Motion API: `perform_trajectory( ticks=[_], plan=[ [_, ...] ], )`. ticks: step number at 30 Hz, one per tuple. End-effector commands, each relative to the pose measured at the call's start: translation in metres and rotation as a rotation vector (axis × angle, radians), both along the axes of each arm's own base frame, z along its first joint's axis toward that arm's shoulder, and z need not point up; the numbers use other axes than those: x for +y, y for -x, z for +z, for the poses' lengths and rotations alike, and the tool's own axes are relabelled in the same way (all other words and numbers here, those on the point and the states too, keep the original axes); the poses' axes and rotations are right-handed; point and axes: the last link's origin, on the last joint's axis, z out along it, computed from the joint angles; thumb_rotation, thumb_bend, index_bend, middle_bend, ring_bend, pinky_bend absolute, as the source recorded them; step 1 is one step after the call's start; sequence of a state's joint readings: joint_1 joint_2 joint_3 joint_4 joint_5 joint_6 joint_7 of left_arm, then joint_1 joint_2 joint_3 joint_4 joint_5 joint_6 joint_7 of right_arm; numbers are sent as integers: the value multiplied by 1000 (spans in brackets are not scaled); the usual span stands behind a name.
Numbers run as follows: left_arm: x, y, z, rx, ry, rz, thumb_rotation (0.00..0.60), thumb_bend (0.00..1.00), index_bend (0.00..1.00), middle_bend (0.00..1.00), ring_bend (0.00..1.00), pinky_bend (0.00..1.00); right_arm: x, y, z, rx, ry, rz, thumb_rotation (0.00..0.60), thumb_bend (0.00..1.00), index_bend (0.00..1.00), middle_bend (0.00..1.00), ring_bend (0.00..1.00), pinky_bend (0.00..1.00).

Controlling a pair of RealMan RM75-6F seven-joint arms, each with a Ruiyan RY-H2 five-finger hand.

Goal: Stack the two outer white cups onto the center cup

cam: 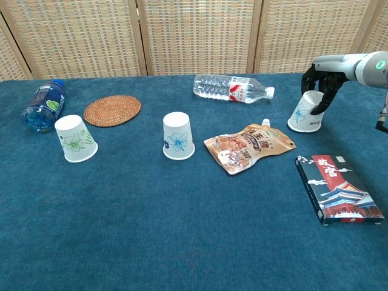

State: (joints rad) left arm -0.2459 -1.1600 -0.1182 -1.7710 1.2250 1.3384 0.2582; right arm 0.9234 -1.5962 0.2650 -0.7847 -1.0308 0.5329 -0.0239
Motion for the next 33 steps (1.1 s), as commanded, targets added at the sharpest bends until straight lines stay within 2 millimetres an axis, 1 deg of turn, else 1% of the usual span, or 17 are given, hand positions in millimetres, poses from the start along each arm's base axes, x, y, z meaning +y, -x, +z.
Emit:
perform_trajectory(
  ticks=[1,2,4,7,8,9,10,14,17,19,24,27,30,33],
  plan=[
    [0,0,0,-1,3,1,600,0,0,0,0,0,1,-3,5,-13,12,25,600,379,531,561,477,317],
    [0,0,0,-2,3,1,600,0,0,0,0,0,1,-4,6,-15,13,30,600,380,531,561,477,317],
    [0,0,-1,-2,10,1,600,0,0,0,0,0,3,-14,12,-36,20,72,600,382,530,561,477,318],
    [1,0,-3,1,23,5,600,0,0,0,0,0,15,-40,24,-83,4,171,600,385,530,561,477,318],
    [1,0,-4,1,28,6,600,0,0,0,0,0,19,-50,28,-94,-6,203,600,385,530,561,477,318],
    [1,0,-5,0,34,7,600,0,0,0,0,0,27,-67,33,-105,-20,258,600,385,530,561,477,318],
    [1,0,-5,-1,37,6,600,0,0,0,0,0,32,-79,36,-107,-32,292,600,385,529,562,477,318],
    [2,-1,-5,-12,46,3,600,0,0,0,0,0,54,-127,38,-119,-83,414,600,385,529,564,477,318],
    [2,-2,-4,-21,48,-2,600,0,0,0,0,0,66,-157,32,-116,-124,474,600,385,529,564,477,318],
    [1,-3,-3,-26,52,-6,600,0,0,0,0,0,70,-170,25,-101,-143,497,600,386,529,563,477,318],
    [-1,-3,-2,-42,74,-11,600,0,0,0,0,0,69,-202,4,-64,-152,504,600,388,529,562,477,318],
    [-1,-2,0,-55,84,-9,600,0,0,0,0,0,69,-224,-10,-48,-131,476,600,390,529,560,477,318],
    [-1,-2,2,-63,87,-12,600,0,0,0,0,0,70,-238,-19,-29,-110,454,600,392,529,560,478,318],
    [-1,-2,4,-70,87,-12,600,0,0,0,0,0,70,-248,-29,-23,-109,425,600,395,528,559,477,318]
  ],
)
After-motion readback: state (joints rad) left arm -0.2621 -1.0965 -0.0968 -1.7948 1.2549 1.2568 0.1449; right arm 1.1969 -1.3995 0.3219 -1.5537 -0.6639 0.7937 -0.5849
